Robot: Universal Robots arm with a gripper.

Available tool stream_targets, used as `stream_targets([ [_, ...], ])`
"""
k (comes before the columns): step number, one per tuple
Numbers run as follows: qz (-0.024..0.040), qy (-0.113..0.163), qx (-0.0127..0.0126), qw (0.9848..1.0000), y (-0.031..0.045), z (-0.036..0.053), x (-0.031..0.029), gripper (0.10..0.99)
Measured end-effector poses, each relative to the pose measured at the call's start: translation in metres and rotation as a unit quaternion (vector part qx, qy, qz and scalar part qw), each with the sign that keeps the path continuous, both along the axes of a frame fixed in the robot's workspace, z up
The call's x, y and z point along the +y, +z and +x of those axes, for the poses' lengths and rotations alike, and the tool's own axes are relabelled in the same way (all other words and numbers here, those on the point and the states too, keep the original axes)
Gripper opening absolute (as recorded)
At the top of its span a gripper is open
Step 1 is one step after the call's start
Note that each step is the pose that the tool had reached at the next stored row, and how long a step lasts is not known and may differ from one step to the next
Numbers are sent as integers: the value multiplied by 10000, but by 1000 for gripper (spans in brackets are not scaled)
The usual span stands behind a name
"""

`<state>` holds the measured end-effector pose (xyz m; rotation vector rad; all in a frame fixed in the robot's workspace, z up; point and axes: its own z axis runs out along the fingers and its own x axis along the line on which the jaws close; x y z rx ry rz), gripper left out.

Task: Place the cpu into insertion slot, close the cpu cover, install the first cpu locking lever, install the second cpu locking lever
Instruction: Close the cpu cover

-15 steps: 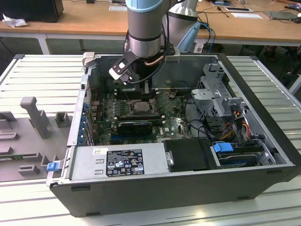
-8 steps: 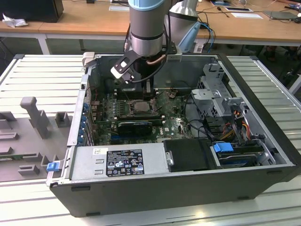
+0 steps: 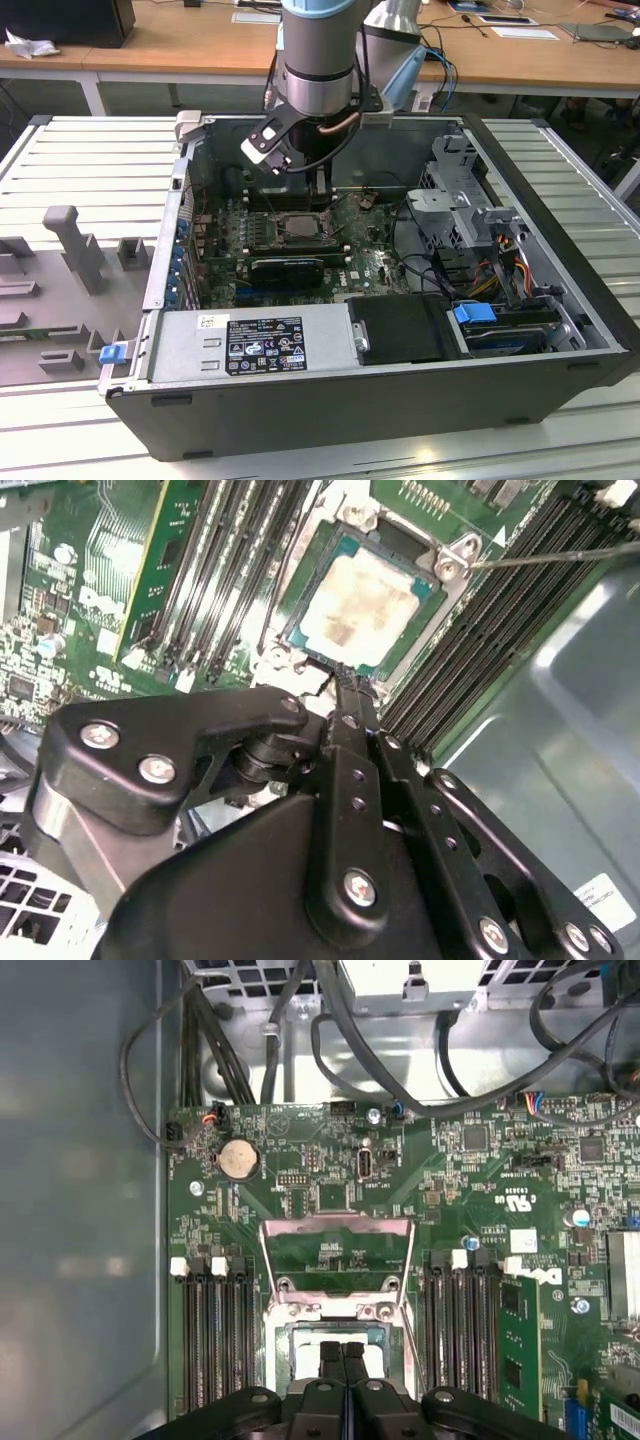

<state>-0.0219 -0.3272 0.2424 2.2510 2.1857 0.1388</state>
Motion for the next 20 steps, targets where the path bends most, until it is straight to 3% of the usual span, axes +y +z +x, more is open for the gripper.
stream_targets([
  [2,-4,0,0,10000,42,1,2,106],
  [9,-4,0,0,10000,57,38,4,106],
  [20,-5,0,7,10000,116,174,4,106],
])
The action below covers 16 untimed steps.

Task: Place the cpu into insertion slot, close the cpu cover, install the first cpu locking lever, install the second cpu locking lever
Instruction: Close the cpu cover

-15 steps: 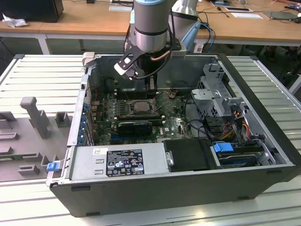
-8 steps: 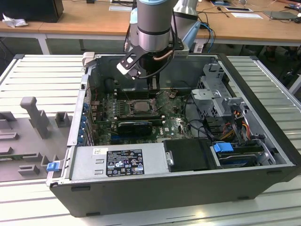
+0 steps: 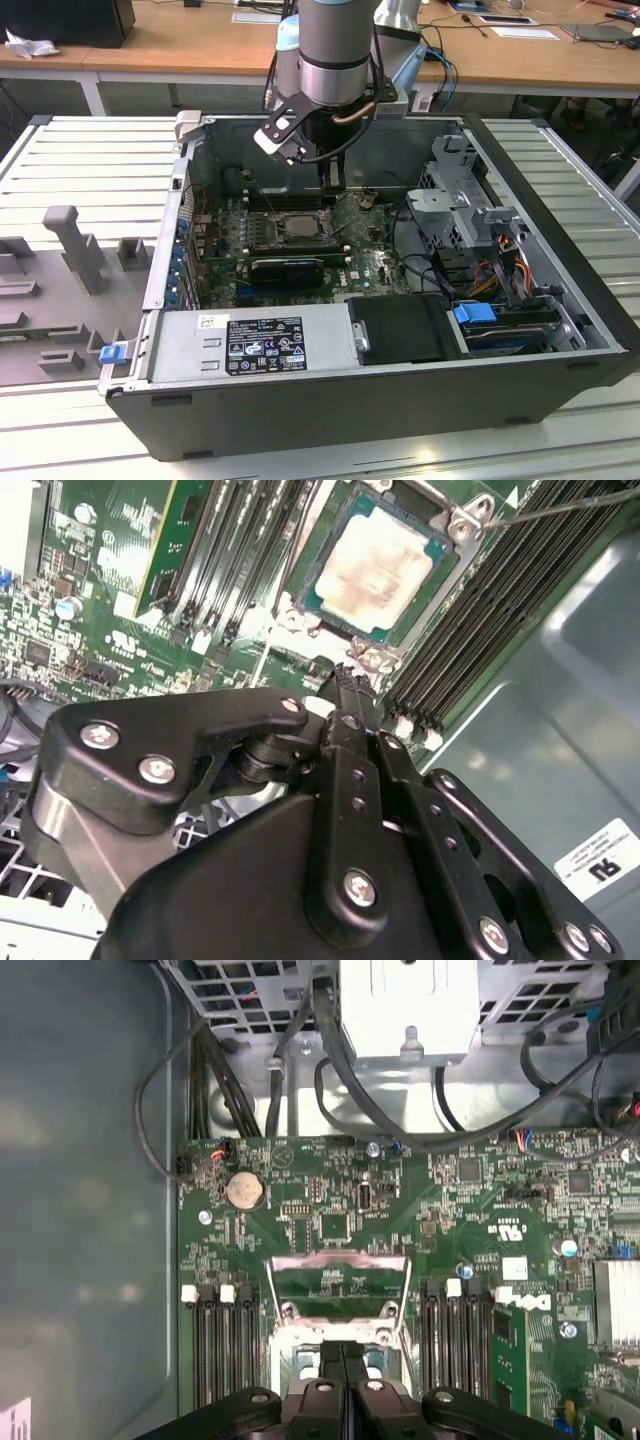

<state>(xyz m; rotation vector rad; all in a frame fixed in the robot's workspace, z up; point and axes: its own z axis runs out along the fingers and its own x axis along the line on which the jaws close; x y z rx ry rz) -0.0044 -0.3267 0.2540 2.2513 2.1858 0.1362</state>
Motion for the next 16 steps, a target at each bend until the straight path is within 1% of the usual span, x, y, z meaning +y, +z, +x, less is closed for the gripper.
stream_targets([
  [5,0,0,12,10000,0,100,0,106],
  [9,0,0,14,10000,-2,154,1,106],
  [13,1,-1,13,10000,1,165,1,106],
  [16,1,0,13,10000,20,166,1,106],
])
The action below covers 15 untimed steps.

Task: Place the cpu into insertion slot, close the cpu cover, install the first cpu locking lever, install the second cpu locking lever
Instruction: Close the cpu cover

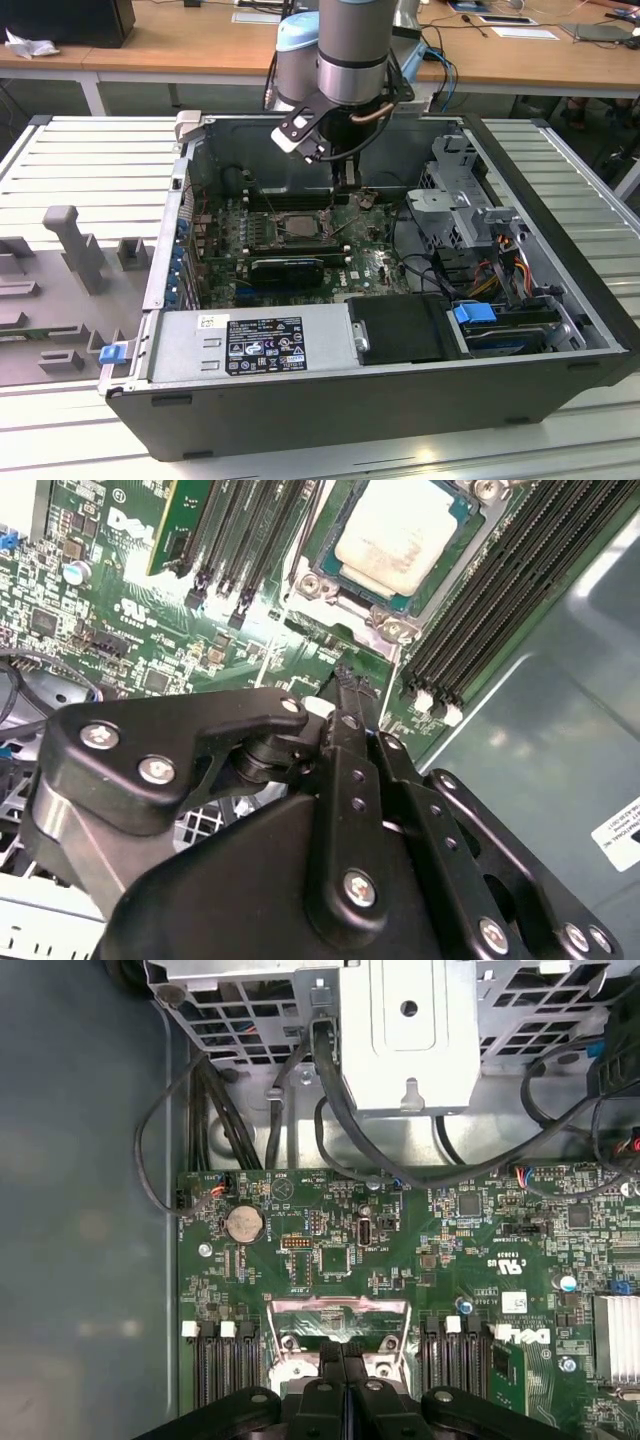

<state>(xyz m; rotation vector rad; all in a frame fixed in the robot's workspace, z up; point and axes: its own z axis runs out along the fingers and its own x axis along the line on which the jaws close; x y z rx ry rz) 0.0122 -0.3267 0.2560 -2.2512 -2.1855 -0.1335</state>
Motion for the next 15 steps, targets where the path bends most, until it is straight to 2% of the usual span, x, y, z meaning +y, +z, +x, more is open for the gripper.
stream_targets([
  [5,0,0,0,10000,1,43,0,106],
  [15,0,1,5,10000,0,286,0,106],
])
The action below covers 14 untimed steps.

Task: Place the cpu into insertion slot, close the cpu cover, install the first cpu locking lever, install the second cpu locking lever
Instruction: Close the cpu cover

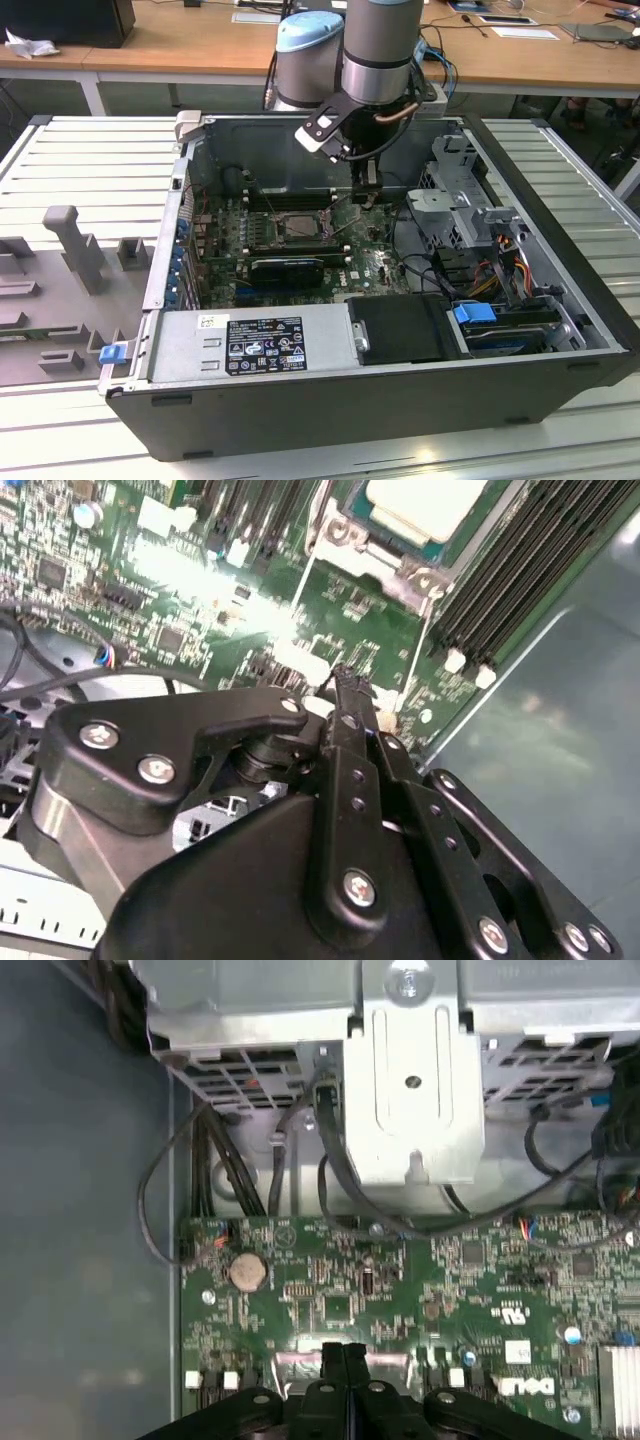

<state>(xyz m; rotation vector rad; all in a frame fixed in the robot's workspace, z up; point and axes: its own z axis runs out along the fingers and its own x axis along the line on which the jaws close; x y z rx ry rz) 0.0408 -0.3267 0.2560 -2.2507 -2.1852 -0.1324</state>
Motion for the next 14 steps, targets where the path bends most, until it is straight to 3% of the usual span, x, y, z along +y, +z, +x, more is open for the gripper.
stream_targets([
  [9,0,0,1,10000,-9,221,0,106],
  [14,0,-1,5,10000,-109,243,0,106],
])
